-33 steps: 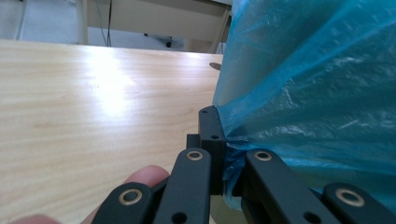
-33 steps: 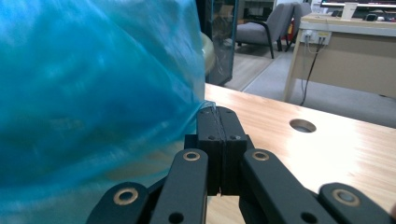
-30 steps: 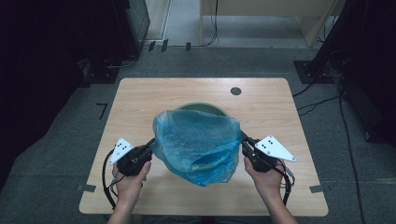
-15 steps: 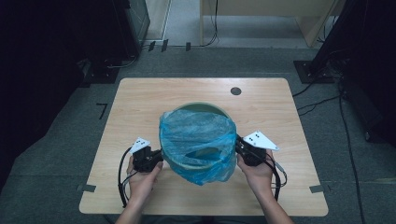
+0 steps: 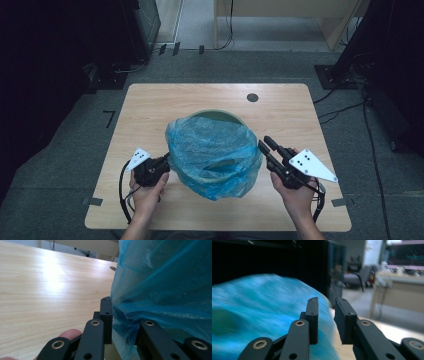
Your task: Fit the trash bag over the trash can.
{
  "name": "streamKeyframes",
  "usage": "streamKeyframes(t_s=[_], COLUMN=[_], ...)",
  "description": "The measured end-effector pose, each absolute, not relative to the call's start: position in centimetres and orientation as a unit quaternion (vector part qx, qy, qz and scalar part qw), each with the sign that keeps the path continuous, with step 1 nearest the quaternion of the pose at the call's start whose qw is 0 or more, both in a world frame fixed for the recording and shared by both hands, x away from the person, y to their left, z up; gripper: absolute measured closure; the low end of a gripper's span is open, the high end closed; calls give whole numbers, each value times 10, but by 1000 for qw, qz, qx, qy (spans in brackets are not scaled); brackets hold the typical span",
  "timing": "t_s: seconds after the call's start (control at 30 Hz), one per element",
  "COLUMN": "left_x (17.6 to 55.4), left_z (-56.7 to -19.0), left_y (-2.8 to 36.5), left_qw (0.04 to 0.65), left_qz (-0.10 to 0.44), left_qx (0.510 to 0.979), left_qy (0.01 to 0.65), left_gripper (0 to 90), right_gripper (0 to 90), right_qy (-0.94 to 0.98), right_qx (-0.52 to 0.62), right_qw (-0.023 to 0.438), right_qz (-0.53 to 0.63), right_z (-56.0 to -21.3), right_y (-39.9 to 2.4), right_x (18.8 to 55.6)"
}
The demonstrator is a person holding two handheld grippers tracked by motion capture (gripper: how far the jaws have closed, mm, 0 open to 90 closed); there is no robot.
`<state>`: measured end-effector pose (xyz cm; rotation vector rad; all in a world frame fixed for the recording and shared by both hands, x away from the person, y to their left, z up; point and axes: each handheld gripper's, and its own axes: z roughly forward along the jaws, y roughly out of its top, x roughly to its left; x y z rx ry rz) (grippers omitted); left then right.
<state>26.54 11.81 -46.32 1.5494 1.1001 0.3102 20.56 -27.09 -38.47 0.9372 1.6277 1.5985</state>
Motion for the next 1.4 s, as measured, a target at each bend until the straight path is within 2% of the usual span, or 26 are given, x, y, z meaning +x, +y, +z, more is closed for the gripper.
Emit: streamKeyframes(t_s=[0.1,0.2,0.27,0.3,0.33,0.43,0.53,0.7,1.03,1.17,1.3,1.4], left_x=[265,265,265,264,264,264,264,261,260,259,255,252], left_z=[-463,-463,-463,-463,-463,-463,-463,-464,-466,-464,-458,-453], left_y=[118,119,119,119,118,118,115,109,107,107,109,112], left_qw=[570,570,571,571,572,570,565,543,522,534,554,572], left_qz=[131,130,129,129,129,134,141,177,198,203,219,227], left_qx=[661,662,662,662,663,667,672,692,706,701,685,674], left_qy=[470,469,467,467,466,460,457,442,435,428,419,409], left_gripper=[797,797,797,797,798,802,807,804,792,712,568,543], right_gripper=[698,596,575,598,660,899,900,900,900,900,900,900], right_qy=[638,670,691,699,702,699,682,660,638,633,629,628], right_qx=[309,274,265,267,273,304,315,300,306,316,322,316], right_qw=[319,299,293,305,313,330,324,347,371,380,377,388], right_qz=[628,621,605,590,578,557,575,596,602,596,599,596], right_z=[-376,-375,-378,-381,-384,-388,-384,-364,-330,-318,-306,-295], right_y=[-255,-238,-229,-225,-222,-222,-226,-222,-217,-218,-218,-217], right_x=[195,192,193,194,196,201,205,208,234,250,262,267])
